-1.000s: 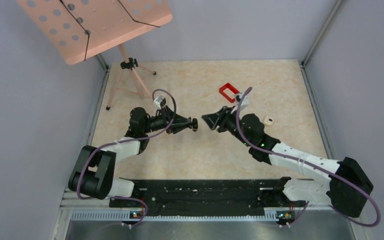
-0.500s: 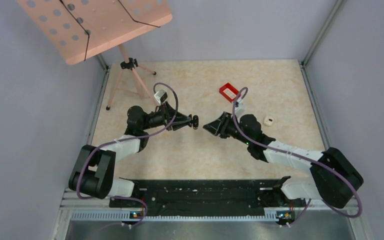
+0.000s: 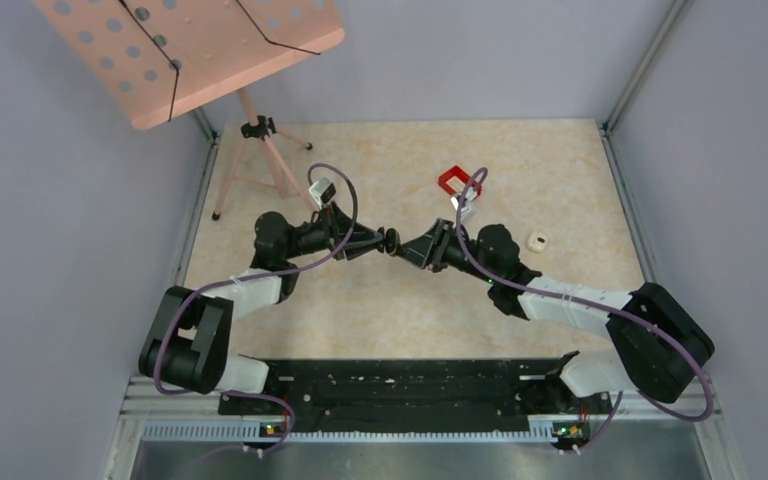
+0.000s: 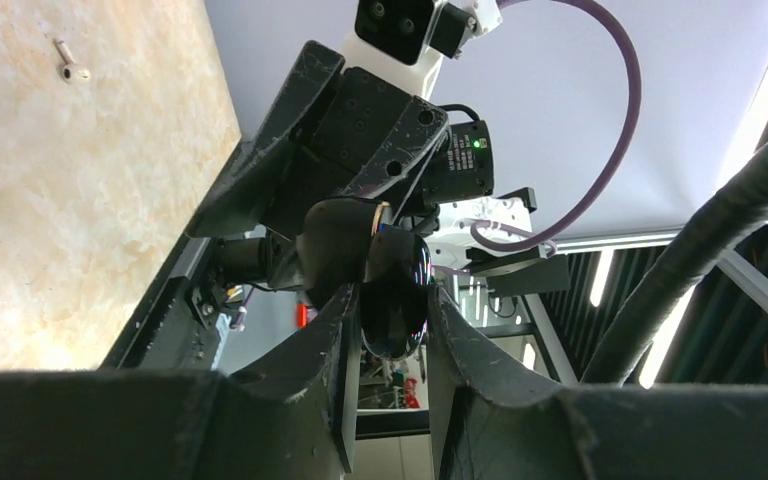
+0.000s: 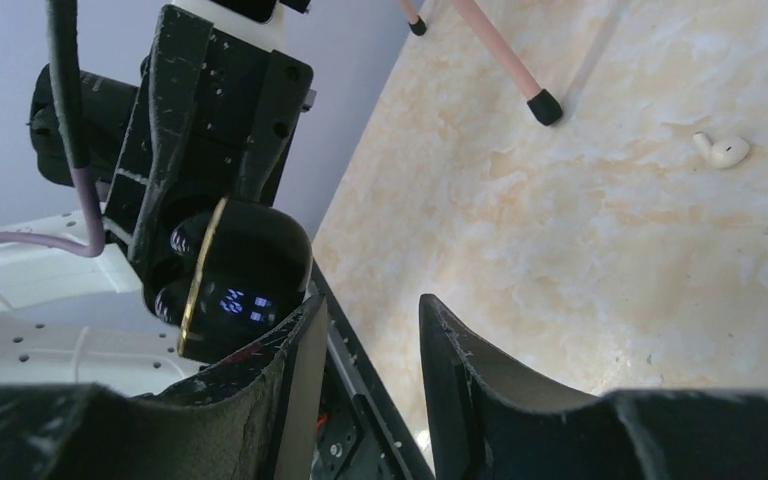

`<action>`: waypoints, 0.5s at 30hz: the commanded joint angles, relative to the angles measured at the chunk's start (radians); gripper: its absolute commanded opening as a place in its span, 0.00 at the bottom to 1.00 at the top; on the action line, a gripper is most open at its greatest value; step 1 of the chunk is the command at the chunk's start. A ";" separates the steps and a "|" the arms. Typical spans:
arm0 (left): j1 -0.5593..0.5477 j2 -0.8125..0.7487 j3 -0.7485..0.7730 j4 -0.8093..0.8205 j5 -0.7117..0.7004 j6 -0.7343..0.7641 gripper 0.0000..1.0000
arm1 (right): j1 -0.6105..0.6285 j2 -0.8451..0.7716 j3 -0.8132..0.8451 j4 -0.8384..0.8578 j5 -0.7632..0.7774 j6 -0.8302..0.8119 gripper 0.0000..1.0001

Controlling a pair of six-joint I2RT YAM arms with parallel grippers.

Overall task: Insert the wireless bluetooth earbuds into the charging case
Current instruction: Close the charging case.

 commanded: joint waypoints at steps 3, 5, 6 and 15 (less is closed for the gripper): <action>-0.003 -0.007 0.039 -0.111 -0.001 0.114 0.00 | 0.009 -0.087 -0.011 0.169 -0.055 0.000 0.40; -0.003 -0.009 0.040 -0.119 -0.002 0.120 0.00 | 0.009 -0.103 -0.014 0.170 -0.054 -0.003 0.40; -0.003 -0.013 0.042 -0.130 -0.004 0.131 0.00 | 0.010 -0.117 -0.020 0.178 -0.052 -0.004 0.40; -0.003 -0.013 0.054 -0.168 0.007 0.157 0.00 | 0.001 -0.295 -0.039 -0.066 0.087 -0.097 0.64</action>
